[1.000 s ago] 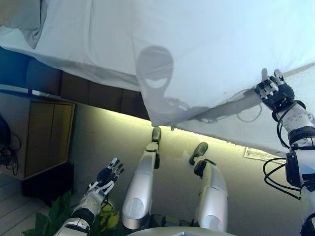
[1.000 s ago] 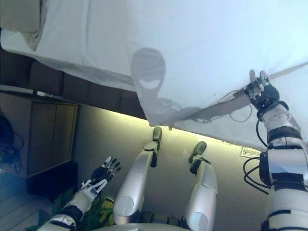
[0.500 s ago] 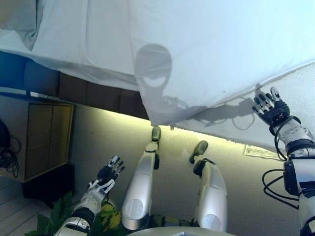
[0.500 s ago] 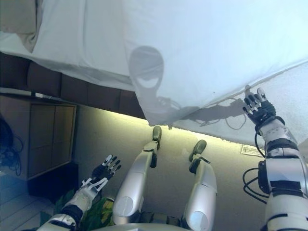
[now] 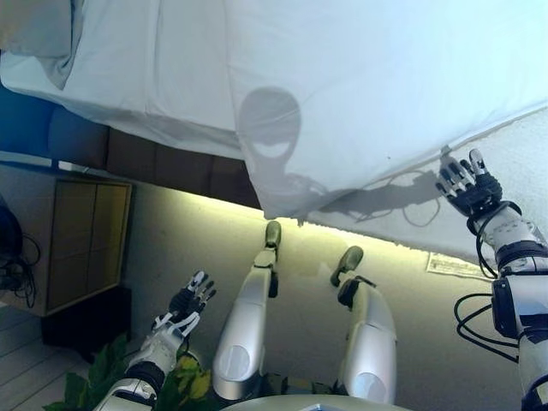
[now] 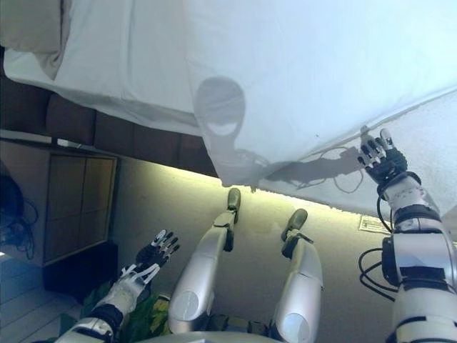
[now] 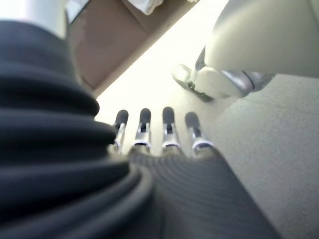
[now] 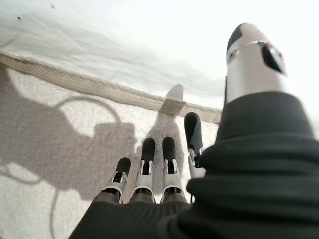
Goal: Make the bed neatly
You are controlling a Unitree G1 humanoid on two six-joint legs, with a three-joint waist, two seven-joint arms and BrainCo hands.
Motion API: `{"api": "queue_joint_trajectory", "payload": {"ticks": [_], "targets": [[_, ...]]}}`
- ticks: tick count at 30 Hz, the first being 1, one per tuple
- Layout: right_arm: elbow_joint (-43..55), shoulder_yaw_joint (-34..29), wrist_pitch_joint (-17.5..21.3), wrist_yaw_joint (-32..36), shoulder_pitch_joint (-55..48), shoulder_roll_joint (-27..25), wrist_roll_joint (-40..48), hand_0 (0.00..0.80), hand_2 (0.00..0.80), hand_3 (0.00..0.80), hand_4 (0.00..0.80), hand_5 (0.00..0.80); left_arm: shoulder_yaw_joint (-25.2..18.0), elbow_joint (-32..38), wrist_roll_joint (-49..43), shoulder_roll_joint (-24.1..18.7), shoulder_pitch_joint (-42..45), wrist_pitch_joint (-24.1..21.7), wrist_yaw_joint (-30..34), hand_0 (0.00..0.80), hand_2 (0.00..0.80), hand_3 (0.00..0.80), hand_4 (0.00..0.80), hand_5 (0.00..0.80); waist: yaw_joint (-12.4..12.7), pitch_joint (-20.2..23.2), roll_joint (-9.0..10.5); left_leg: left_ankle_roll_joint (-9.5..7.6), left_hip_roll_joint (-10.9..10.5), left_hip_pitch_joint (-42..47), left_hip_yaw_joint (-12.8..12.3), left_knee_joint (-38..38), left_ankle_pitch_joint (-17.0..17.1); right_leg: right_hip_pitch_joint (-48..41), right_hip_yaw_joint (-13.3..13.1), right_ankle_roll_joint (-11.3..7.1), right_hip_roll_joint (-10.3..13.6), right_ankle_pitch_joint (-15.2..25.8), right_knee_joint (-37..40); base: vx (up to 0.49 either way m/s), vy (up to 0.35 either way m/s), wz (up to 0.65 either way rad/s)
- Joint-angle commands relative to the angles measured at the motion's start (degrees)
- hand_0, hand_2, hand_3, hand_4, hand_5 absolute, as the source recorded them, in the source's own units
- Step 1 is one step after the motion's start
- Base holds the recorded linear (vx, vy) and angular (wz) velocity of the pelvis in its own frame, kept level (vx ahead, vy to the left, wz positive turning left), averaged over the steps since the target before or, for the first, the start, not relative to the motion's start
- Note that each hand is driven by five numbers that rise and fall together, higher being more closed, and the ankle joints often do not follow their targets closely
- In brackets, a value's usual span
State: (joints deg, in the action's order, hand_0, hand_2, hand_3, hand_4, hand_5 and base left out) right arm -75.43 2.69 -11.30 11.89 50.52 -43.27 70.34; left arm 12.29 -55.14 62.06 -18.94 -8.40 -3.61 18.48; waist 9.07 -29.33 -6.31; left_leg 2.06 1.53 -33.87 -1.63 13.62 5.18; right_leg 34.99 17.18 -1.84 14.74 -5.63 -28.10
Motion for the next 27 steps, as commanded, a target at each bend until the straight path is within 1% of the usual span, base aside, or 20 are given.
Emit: {"api": "queue_joint_trajectory", "payload": {"ticks": [1,11,19,27], "targets": [[0.7,0.2,2.4,0.3,3.7,-5.7,-0.4,0.0,0.0,0.0,0.0,0.0,1.8,-0.2,1.3,-0.3,3.3,-1.2,0.3,0.0,0.0,0.0,0.0,0.0,0.6,-0.5,-2.91,0.73,1.2,-1.0,-1.1,2.4,-3.6,1.7,-2.9,-4.67,1.7,1.3,-1.6,0.035,0.001,0.02],[3.2,3.8,3.5,-2.1,11.5,-9.2,-1.4,0.0,0.0,0.0,0.0,0.0,1.7,0.9,1.7,-1.2,6.1,-1.3,1.0,0.0,0.0,0.0,0.0,0.0,2.0,-0.5,-3.49,0.79,1.1,-1.6,-0.9,1.6,-2.9,2.7,-2.8,-4.53,1.8,0.5,-3.2,0.029,0.004,0.03],[4.9,6.3,2.6,-3.7,15.8,-11.6,-2.1,0.0,0.0,0.0,0.0,0.0,0.7,1.6,1.3,-2.1,7.9,-0.8,2.4,0.0,0.0,0.0,0.0,0.0,2.4,-0.5,-2.88,0.94,1.6,-0.6,-1.1,1.3,-2.7,1.5,-2.3,-4.4,1.7,0.3,-3.0,0.0,0.0,0.0],[6.1,7.9,3.9,-4.6,19.7,-12.6,-2.0,0.0,0.0,0.0,0.0,0.0,0.6,2.5,1.0,-2.9,9.1,-0.4,2.5,0.0,0.0,0.0,0.0,0.0,2.9,-0.5,-2.87,1.05,1.8,0.3,-1.0,0.6,-2.5,0.5,-1.9,-4.36,1.7,0.1,-2.7,0.0,0.0,0.0]]}}
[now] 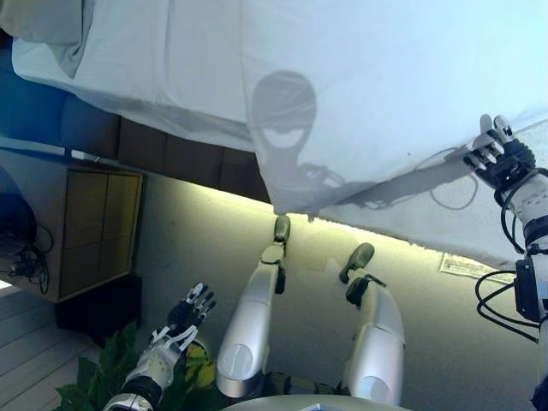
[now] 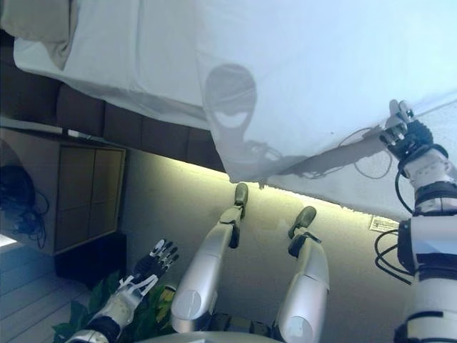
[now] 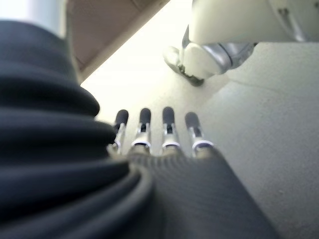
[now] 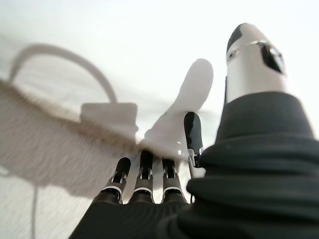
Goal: Make the bed neatly
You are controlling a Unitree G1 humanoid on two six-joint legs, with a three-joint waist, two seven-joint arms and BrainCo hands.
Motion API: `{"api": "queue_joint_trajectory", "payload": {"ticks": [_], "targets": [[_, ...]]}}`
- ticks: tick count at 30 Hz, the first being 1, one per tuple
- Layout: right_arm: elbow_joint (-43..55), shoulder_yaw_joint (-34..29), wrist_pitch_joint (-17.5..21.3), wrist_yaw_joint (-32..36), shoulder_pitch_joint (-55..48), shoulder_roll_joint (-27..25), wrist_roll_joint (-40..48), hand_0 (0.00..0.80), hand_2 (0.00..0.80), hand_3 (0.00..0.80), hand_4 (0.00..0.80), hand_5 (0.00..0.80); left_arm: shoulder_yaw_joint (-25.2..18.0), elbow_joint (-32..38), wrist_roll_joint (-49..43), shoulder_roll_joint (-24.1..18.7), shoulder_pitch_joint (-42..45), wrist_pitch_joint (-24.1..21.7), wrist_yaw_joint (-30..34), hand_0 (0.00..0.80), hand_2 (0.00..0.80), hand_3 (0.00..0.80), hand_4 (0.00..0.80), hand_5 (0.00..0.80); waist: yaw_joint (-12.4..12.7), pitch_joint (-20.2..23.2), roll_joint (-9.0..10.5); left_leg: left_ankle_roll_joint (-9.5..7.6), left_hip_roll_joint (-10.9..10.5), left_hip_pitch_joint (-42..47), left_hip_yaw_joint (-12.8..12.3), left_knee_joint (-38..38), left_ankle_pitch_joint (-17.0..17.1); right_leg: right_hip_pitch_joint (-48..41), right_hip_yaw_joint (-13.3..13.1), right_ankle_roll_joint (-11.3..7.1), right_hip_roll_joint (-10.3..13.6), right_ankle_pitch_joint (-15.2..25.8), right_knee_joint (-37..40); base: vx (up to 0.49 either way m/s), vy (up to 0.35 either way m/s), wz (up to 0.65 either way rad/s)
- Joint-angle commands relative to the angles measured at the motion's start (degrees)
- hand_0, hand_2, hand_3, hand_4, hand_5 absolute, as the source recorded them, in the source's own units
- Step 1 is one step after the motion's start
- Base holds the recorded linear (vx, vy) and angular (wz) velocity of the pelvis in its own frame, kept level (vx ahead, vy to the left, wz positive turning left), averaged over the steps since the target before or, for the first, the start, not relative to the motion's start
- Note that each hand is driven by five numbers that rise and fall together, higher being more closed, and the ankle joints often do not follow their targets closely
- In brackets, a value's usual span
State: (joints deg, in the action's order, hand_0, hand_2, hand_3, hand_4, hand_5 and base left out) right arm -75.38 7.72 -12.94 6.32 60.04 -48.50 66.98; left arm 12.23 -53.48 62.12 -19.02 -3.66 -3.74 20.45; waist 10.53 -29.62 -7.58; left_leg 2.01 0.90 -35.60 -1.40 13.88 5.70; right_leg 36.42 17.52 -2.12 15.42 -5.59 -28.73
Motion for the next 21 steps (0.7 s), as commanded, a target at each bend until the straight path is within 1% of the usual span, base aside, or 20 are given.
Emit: {"api": "queue_joint_trajectory", "payload": {"ticks": [1,8,11,17,20,21], "targets": [[6.2,3.0,5.5,0.9,10.4,-7.5,1.3,0.0,0.0,0.0,0.0,0.0,0.6,0.9,0.9,-2.9,4.5,-0.1,0.5,0.0,0.0,0.0,0.0,0.0,1.4,-0.2,-1.53,1.11,2.4,2.3,-1.2,0.3,-3.1,-1.1,-2.2,-4.04,0.9,0.0,-2.0,0.0,0.0,0.0],[6.2,3.1,4.1,0.2,10.5,-9.1,1.6,0.0,0.0,0.0,0.0,0.0,-0.5,0.6,-0.2,-3.5,5.1,0.8,1.2,0.0,0.0,0.0,0.0,0.0,1.2,-0.2,-0.51,1.25,2.9,4.9,-1.5,0.0,-3.5,-4.1,-1.8,-4.08,0.7,0.3,-0.2,0.0,0.0,0.0],[5.9,2.0,3.6,0.2,9.9,-9.9,1.6,0.0,0.0,0.0,0.0,0.0,-0.7,0.4,-0.2,-3.4,5.2,0.6,1.5,0.0,0.0,0.0,0.0,0.0,0.9,-0.2,-0.01,1.32,3.2,6.2,-1.8,-0.1,-3.8,-5.6,-1.6,-4.15,0.7,0.4,0.7,0.011,-0.002,0.0],[5.7,1.5,0.9,1.8,9.6,-11.0,0.4,0.0,0.0,0.0,0.0,0.0,-0.7,1.1,0.1,-4.1,4.8,1.2,0.4,0.0,0.0,0.0,0.0,0.0,0.8,-0.2,0.83,1.39,3.5,7.0,-1.9,0.2,-3.9,-7.1,-1.3,-4.25,0.4,0.6,1.6,0.015,-0.009,0.0],[6.2,2.1,1.8,2.7,9.7,-10.9,0.2,0.0,0.0,0.0,0.0,0.0,-0.8,1.0,0.0,-4.4,4.8,1.4,0.0,0.0,0.0,0.0,0.0,0.0,0.8,-0.2,0.89,1.34,3.5,6.7,-1.7,0.6,-4.0,-6.9,-1.3,-4.14,0.4,0.5,1.3,0.006,-0.022,0.01],[6.5,2.3,2.7,2.3,9.7,-10.8,0.3,0.223,0.223,0.223,0.223,0.223,-0.9,0.7,-0.1,-4.4,4.7,1.5,-0.1,0.0,0.0,0.0,0.0,0.0,0.8,-0.2,0.91,1.33,3.4,6.8,-1.7,0.6,-4.0,-7.0,-1.3,-4.08,0.4,0.5,1.2,0.0,0.0,0.0]]}}
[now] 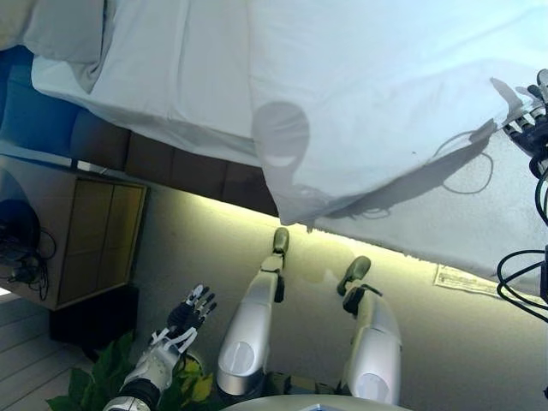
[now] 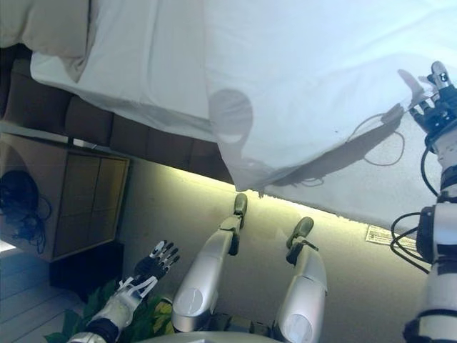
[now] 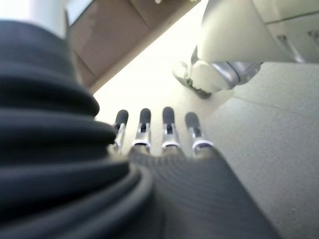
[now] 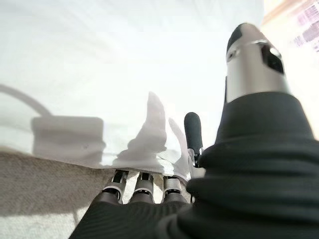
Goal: Make the bed neatly
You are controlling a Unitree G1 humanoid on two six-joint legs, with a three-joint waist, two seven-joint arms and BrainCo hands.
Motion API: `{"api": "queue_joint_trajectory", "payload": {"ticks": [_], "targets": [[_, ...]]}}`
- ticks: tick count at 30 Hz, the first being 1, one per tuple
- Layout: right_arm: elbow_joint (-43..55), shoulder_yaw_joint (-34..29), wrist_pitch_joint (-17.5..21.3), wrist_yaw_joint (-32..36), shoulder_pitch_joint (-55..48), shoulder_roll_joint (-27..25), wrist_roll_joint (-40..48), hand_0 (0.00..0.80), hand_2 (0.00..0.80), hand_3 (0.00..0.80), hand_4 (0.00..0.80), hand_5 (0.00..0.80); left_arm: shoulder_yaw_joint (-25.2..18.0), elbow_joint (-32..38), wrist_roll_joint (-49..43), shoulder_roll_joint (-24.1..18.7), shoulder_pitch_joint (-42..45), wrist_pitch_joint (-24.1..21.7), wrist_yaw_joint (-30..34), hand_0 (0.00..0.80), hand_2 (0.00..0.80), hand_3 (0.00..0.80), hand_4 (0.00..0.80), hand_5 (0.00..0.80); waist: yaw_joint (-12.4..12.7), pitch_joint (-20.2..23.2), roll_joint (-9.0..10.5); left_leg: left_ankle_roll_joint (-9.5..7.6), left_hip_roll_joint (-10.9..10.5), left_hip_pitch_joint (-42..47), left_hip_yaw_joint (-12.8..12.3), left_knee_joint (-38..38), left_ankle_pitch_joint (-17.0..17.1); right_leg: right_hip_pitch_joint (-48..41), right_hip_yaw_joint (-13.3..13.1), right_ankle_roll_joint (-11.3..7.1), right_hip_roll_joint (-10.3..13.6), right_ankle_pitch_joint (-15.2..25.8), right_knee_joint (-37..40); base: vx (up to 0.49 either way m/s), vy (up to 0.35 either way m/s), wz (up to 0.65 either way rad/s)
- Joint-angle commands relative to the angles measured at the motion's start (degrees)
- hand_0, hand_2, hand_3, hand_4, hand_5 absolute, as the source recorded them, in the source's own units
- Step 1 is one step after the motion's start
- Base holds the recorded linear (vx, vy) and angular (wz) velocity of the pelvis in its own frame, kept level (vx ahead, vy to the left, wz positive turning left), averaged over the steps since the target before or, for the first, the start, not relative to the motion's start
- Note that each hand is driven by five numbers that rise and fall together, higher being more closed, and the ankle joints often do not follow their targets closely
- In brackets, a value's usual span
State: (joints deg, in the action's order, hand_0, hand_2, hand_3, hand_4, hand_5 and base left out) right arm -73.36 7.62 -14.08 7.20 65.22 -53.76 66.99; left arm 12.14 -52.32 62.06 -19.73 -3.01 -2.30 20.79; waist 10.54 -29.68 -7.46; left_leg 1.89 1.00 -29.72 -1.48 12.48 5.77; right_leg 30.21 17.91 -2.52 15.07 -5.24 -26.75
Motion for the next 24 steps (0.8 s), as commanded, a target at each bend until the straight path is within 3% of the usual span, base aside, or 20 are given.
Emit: {"api": "queue_joint_trajectory", "payload": {"ticks": [1,2,3,10,24], "targets": [[4.7,2.7,4.8,1.2,4.5,-5.4,0.4,0.427,0.427,0.427,0.427,0.427,-0.9,-0.5,0.0,-3.7,4.1,0.1,-0.4,0.0,0.0,0.0,0.0,0.0,0.8,-0.1,0.72,1.46,3.3,1.0,-1.6,1.8,-4.0,-0.8,-1.7,-3.67,0.7,0.1,-0.8,0.0,0.0,0.0],[5.2,2.9,5.9,0.9,4.6,-5.3,0.7,0.715,0.715,0.715,0.715,0.715,-0.8,-0.5,0.2,-3.6,4.2,-0.1,-0.5,0.0,0.0,0.0,0.0,0.0,0.8,-0.1,0.62,1.46,3.2,1.0,-1.6,1.7,-3.9,-0.8,-1.7,-3.66,0.6,0.1,-0.7,0.0,0.0,0.0],[5.6,2.9,6.5,1.0,4.8,-5.3,0.7,0.8,0.8,0.8,0.8,0.8,-0.9,-0.6,0.3,-3.5,4.3,-0.2,-0.5,0.0,0.0,0.0,0.0,0.0,0.8,-0.1,0.54,1.43,3.2,1.0,-1.6,1.5,-3.9,-0.9,-1.6,-3.66,0.6,0.0,-0.6,0.0,0.0,0.0],[8.5,3.0,9.1,4.5,4.1,-4.7,0.9,0.8,0.8,0.8,0.8,0.8,-1.3,0.1,0.2,-3.6,4.6,-0.3,-1.0,0.0,0.0,0.0,0.0,0.0,0.9,-0.1,0.01,1.51,2.8,0.3,-1.9,0.9,-3.4,-0.1,-1.4,-3.79,0.9,0.2,-0.5,-0.017,0.006,0.0],[8.3,2.6,8.7,8.1,3.1,-4.1,0.7,0.8,0.8,0.8,0.8,0.8,-1.4,-0.4,0.2,-3.6,4.6,-1.4,0.0,0.0,0.0,0.0,0.0,0.0,0.9,-0.1,0.05,1.77,2.8,2.0,-2.4,-0.7,-3.1,-1.9,-1.1,-4.29,0.9,1.0,2.0,-0.023,0.004,0.0]]}}
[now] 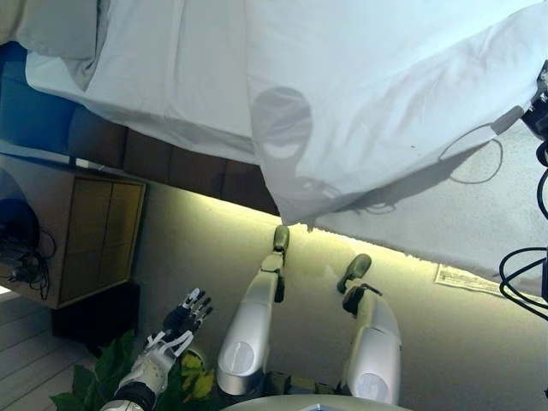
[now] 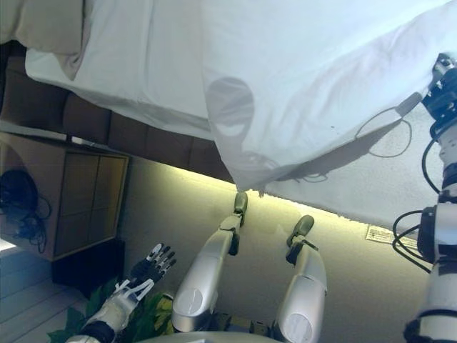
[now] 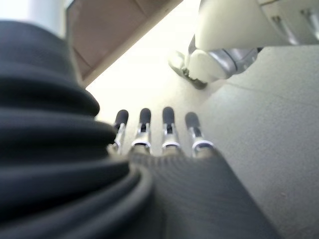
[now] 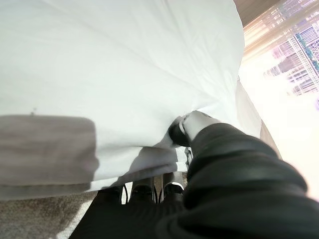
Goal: Make the bed neatly
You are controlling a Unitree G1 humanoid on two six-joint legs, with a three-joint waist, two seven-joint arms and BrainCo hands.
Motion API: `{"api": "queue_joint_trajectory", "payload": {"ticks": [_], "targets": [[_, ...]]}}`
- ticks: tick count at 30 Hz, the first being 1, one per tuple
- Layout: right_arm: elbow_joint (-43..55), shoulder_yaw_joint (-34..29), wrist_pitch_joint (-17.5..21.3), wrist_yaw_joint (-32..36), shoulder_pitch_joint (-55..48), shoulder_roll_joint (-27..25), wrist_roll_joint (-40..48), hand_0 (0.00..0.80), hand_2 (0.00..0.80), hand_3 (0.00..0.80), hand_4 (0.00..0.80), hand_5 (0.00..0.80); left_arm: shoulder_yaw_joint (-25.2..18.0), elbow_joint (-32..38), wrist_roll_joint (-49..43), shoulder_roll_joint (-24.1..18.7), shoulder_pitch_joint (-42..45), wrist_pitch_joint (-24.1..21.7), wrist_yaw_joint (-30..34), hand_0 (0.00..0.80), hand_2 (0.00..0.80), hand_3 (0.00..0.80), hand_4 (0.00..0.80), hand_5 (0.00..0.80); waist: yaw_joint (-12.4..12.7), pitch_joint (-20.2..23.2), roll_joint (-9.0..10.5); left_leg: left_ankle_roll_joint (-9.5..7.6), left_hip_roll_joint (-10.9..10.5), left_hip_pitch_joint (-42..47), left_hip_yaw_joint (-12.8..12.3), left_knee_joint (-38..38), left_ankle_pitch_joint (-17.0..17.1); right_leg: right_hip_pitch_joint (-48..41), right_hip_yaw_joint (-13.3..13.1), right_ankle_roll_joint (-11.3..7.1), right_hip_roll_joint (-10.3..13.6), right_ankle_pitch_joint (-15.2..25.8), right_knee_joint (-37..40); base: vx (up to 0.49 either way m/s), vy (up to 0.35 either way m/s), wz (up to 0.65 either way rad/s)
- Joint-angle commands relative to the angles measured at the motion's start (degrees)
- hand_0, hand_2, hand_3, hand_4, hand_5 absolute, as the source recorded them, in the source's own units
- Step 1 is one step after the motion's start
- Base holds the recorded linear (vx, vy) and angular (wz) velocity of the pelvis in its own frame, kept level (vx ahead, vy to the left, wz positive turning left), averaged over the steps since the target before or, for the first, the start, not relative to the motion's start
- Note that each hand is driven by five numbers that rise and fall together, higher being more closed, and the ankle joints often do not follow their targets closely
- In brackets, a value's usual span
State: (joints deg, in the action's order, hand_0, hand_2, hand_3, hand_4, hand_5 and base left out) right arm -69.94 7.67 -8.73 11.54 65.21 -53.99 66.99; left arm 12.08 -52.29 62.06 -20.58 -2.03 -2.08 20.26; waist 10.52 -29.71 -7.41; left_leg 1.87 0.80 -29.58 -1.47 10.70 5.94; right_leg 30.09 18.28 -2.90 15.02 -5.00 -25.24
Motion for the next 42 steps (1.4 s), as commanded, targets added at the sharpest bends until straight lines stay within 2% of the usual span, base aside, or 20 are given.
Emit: {"api": "queue_joint_trajectory", "payload": {"ticks": [1,10,14,15,18,25,28,34,39,42], "targets": [[4.8,2.6,3.1,4.2,3.1,-3.7,0.8,0.8,0.8,0.8,0.8,0.8,-1.3,-0.4,0.3,-2.8,3.5,-1.7,0.6,0.0,0.0,0.0,0.0,0.0,0.9,-0.1,0.08,1.81,3.0,2.3,-2.5,0.9,-3.3,-2.3,-1.4,-3.97,0.9,0.9,0.8,-0.039,-0.013,0.0],[4.7,3.0,-1.7,11.8,0.8,0.8,0.6,0.8,0.8,0.8,0.8,0.8,-0.8,1.7,2.3,-4.5,-1.6,-4.1,2.4,0.0,0.0,0.0,0.0,0.0,0.1,0.6,1.76,2.45,3.8,9.7,-3.4,-1.6,-3.6,-10.4,-0.7,-4.89,0.0,2.4,6.9,-0.039,-0.02,-0.03],[4.4,2.9,-3.2,15.0,-1.2,3.2,-0.3,0.8,0.8,0.8,0.8,0.8,0.2,3.1,3.7,-4.9,-3.7,-4.8,2.2,0.0,0.0,0.0,0.0,0.0,-0.4,3.1,2.41,2.97,4.4,13.0,-3.9,-3.9,-3.3,-14.5,-0.1,-5.12,-0.7,3.6,11.3,-0.026,-0.002,-0.12],[4.4,2.9,-3.4,15.2,-1.6,3.6,-0.2,0.8,0.8,0.8,0.8,0.8,0.4,3.2,3.8,-5.0,-4.0,-4.7,1.9,0.0,0.0,0.0,0.0,0.0,-0.4,3.3,2.44,2.62,4.6,13.0,-4.4,-4.3,-2.0,-14.8,0.5,-4.63,-0.6,5.2,12.3,-0.076,0.011,-0.12],[4.9,2.8,-4.9,15.8,-3.3,5.4,0.2,0.8,0.8,0.8,0.8,0.8,1.1,3.4,4.2,-4.8,-5.0,-5.5,1.5,0.0,0.0,0.0,0.0,0.0,-0.6,5.6,3.13,3.13,5.2,16.1,-5.0,-7.2,-1.5,-18.3,0.9,-4.96,-1.1,6.3,16.0,-0.024,0.003,-0.03],[6.9,2.8,-6.5,17.2,-8.8,9.0,0.4,0.8,0.8,0.8,0.8,0.8,0.3,4.4,3.3,-5.7,-7.3,-6.0,-0.5,0.0,0.0,0.0,0.0,0.0,-1.4,11.4,5.11,4.02,5.8,23.0,-6.3,-12.4,-1.0,-25.8,1.4,-5.53,-2.1,7.9,22.7,0.033,-0.015,-0.06],[9.1,2.9,-7.4,16.2,-11.4,10.9,1.1,0.8,0.8,0.8,0.8,0.8,0.0,7.0,2.6,-6.5,-9.0,-4.6,-1.8,0.0,0.0,0.0,0.0,0.0,-1.9,14.3,6.03,4.24,6.1,25.4,-6.8,-13.7,-0.8,-28.3,1.5,-5.68,-2.4,8.4,24.3,0.08,-0.025,-0.03],[10.9,4.0,-7.7,13.7,-14.3,14.6,1.6,0.8,0.8,0.8,0.8,0.8,2.5,11.8,0.7,-6.2,-12.3,-3.2,-2.5,0.0,0.0,0.0,0.0,0.0,-2.2,19.3,7.11,4.55,6.4,29.3,-6.6,-15.3,-1.3,-32.7,2.0,-6.06,-3.0,9.7,28.0,0.074,-0.027,0.0],[10.8,5.3,-8.5,10.7,-14.2,17.5,1.0,0.8,0.8,0.8,0.8,0.8,5.5,12.9,-2.2,-3.9,-15.0,1.1,-1.7,0.0,0.0,0.0,0.0,0.0,-2.4,23.3,7.68,4.78,6.7,32.3,-7.1,-15.7,-2.0,-35.7,2.4,-6.03,-3.4,10.0,29.6,0.104,-0.012,-0.01],[9.5,6.0,-8.8,9.4,-13.3,18.9,0.4,0.8,0.8,0.8,0.8,0.8,7.6,12.8,-0.9,-2.7,-16.8,6.6,-3.2,0.0,0.0,0.0,0.0,0.0,-2.7,24.9,7.76,4.76,6.8,33.4,-7.3,-15.7,-2.3,-36.7,2.5,-6.0,-3.5,10.0,29.9,0.101,-0.001,0.0]]}}
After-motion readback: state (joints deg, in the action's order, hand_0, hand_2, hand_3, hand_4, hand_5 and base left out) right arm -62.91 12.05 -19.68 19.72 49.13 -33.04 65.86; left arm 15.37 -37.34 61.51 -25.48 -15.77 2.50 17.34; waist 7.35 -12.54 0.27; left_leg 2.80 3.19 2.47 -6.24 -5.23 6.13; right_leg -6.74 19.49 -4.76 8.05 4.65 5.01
